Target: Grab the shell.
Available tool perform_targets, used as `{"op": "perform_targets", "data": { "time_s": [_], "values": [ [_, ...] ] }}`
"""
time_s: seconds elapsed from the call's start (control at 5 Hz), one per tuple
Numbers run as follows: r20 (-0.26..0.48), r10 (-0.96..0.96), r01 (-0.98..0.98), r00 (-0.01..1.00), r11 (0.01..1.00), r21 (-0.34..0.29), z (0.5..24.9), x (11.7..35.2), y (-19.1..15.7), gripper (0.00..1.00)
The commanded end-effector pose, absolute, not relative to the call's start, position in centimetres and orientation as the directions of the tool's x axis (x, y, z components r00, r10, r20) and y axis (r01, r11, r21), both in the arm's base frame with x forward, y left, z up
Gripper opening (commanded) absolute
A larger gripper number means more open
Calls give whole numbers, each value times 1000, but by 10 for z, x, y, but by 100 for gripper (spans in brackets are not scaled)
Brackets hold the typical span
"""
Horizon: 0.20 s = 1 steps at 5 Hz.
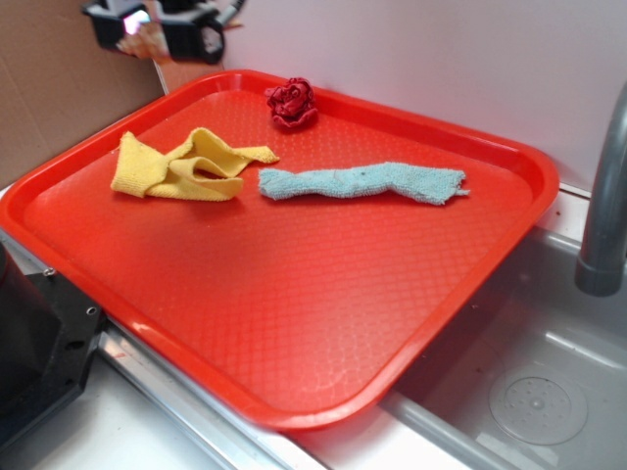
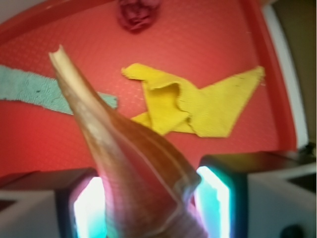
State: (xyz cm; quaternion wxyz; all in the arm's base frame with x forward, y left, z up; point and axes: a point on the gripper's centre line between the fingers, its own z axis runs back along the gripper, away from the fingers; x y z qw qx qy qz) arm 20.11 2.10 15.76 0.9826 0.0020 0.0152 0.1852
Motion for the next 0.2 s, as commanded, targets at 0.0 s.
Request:
{"op": "perform_targets", "data": {
  "time_s": [0.0],
  "values": [
    [17,312,-312,950,946,81,166,206,8,19]
  ]
}}
